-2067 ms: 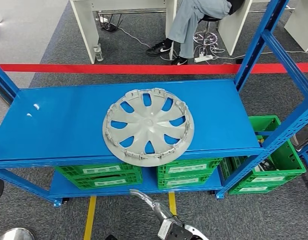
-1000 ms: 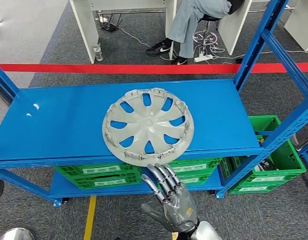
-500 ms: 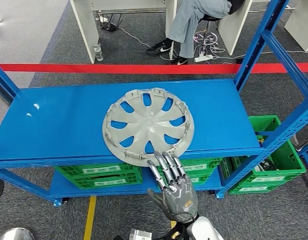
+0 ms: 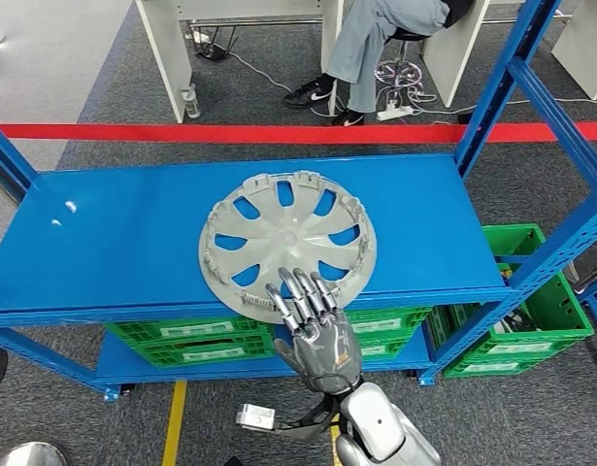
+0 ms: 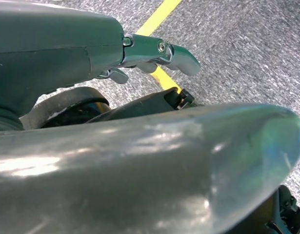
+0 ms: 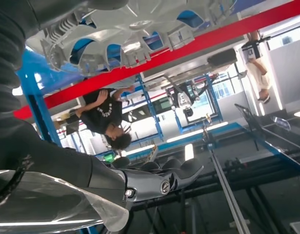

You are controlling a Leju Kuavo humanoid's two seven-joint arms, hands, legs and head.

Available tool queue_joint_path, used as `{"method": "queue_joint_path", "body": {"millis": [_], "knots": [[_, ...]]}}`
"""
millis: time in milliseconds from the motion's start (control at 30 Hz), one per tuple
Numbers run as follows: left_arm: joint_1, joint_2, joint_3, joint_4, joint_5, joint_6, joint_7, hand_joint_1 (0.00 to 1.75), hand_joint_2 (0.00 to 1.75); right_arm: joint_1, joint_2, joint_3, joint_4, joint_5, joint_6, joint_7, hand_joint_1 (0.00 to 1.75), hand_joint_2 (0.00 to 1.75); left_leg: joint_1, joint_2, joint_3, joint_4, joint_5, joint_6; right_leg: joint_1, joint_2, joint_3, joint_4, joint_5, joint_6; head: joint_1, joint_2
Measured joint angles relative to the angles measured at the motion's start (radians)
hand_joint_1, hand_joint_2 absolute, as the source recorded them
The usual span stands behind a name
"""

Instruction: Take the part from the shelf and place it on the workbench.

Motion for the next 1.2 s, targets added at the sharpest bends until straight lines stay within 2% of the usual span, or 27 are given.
{"method": "queue_joint_path", "body": {"millis": [233, 500, 767, 1200], "knots": [[0.0, 0.0, 0.001, 0.0, -0.006, -0.018, 0.0, 0.0, 0.0, -0.042, 0.0, 0.055, 0.057, -0.058, 0.0, 0.062, 0.0, 1.75, 0.0, 0.0, 0.0, 0.0, 0.0, 0.0, 0.0, 0.0, 0.0, 0.0, 0.0, 0.0, 0.0, 0.0], [-0.001, 0.0, 0.002, 0.0, -0.028, -0.029, 0.021, 0.0, 0.0, -0.105, 0.015, 0.136, 0.227, -0.112, 0.007, 0.024, 0.0, 1.75, 0.0, 0.0, 0.0, 0.0, 0.0, 0.0, 0.0, 0.0, 0.0, 0.0, 0.0, 0.0, 0.0, 0.0], [0.001, -0.001, 0.006, 0.0, -0.027, -0.034, 0.027, 0.0, 0.0, -0.119, 0.019, 0.213, 0.331, -0.172, 0.057, 0.019, 0.0, 1.75, 0.0, 0.0, -0.001, 0.0, 0.0, 0.0, 0.0, 0.0, 0.0, 0.0, 0.0, 0.0, 0.0, 0.0], [0.001, -0.003, 0.015, 0.0, -0.027, -0.046, 0.018, 0.0, 0.0, -0.159, 0.019, 0.232, 0.436, -0.17, 0.054, 0.062, 0.0, 1.75, 0.0, 0.0, 0.0, 0.0, 0.0, 0.0, 0.0, 0.0, 0.0, 0.0, 0.0, 0.0, 0.0, 0.0]]}}
